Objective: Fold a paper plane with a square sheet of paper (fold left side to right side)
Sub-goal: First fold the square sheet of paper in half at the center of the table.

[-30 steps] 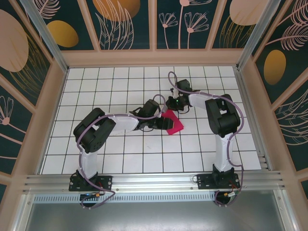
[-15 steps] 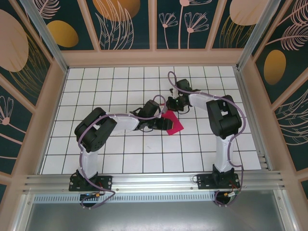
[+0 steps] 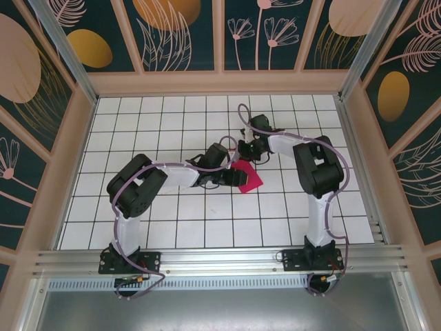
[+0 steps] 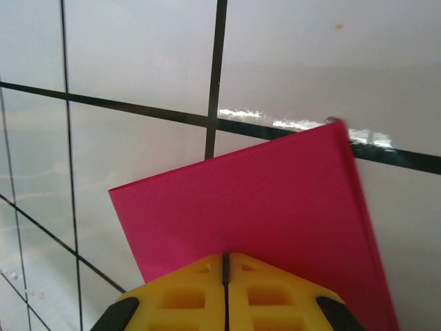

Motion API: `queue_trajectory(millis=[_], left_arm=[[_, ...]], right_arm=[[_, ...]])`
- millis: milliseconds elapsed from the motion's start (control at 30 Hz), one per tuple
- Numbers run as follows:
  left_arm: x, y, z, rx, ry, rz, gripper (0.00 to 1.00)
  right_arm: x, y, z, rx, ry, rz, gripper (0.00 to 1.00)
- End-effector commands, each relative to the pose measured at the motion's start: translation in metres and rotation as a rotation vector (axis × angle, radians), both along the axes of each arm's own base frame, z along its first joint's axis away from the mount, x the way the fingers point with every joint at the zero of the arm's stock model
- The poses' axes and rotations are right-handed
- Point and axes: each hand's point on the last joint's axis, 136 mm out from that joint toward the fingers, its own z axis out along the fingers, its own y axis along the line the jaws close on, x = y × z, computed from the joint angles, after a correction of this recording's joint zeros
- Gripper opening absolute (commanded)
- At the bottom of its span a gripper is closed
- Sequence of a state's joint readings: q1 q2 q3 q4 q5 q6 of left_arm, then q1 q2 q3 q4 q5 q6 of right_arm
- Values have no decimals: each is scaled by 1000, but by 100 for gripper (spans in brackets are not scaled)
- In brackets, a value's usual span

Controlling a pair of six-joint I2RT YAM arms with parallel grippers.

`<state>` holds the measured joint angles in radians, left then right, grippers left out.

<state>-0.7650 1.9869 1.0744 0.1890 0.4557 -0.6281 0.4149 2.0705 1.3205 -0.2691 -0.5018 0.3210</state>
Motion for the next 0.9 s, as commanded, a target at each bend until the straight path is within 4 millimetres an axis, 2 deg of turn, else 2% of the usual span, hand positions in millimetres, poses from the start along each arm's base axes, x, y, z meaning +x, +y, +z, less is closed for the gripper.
queue_trajectory(millis=[0, 233, 600, 700, 867], left_arm=[[-7, 2, -10, 39, 10, -22, 52], [-11, -9, 14, -24, -36, -55, 53], [-15, -18, 36, -60, -91, -64, 54], [-14, -16, 32, -41, -102, -64, 54], [-12, -15, 14, 6, -87, -66, 54]], right_arm=[[-2, 1, -16, -32, 42, -6, 9], [-12, -15, -34, -96, 89, -32, 8], [-14, -16, -36, -94, 100, -37, 6], [-14, -16, -36, -94, 99, -37, 6], [-15, -16, -36, -95, 102, -36, 6]])
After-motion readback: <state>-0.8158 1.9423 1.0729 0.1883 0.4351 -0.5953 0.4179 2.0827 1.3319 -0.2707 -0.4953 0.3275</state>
